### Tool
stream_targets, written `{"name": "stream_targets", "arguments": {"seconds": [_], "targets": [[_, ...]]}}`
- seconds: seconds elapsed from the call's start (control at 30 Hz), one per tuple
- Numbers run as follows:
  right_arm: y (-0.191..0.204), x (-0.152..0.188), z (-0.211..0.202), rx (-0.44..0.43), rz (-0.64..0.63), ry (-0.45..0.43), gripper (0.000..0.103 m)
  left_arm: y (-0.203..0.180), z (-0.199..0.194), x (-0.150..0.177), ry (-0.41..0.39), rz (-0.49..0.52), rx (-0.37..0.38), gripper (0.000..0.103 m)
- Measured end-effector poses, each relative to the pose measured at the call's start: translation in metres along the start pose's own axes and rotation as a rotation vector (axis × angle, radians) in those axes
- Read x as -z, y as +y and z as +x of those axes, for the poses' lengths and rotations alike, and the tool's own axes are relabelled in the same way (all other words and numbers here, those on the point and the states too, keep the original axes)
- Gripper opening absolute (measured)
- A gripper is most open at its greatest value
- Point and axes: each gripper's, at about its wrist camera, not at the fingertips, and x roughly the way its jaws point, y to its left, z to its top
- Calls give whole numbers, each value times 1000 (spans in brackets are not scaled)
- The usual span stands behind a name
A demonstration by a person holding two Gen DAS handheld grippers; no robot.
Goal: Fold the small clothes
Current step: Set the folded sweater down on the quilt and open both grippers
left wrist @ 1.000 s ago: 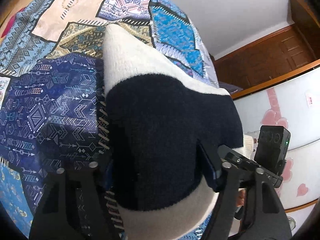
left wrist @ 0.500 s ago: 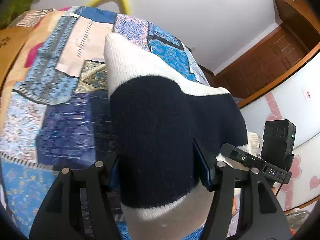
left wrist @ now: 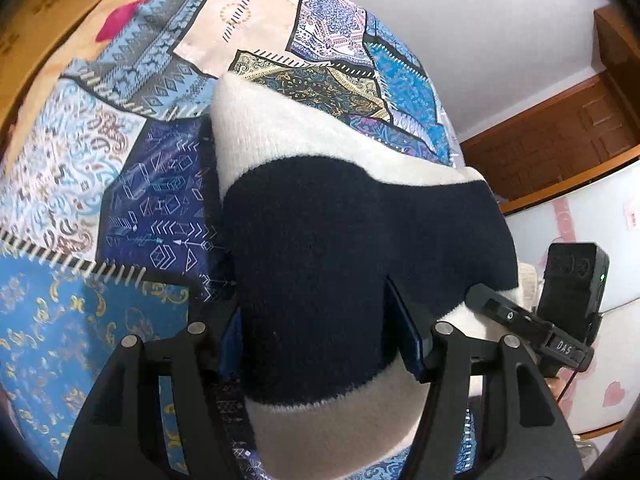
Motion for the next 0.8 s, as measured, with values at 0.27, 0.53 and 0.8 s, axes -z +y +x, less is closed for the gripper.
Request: {"name": "stream_targets", "arguments": {"seconds": [0.27,0.53,0.8], "targets": [[14,8,-19,81,-79,-34,59,-6,-27,11,-83,60,-112,64],[31,14,-73,134,-134,-172,59,-50,-90,29,-275,231,-306,63],[88,31,-150,143,-267,-415,59,-123,-169,69,-514,370,-302,63]]}}
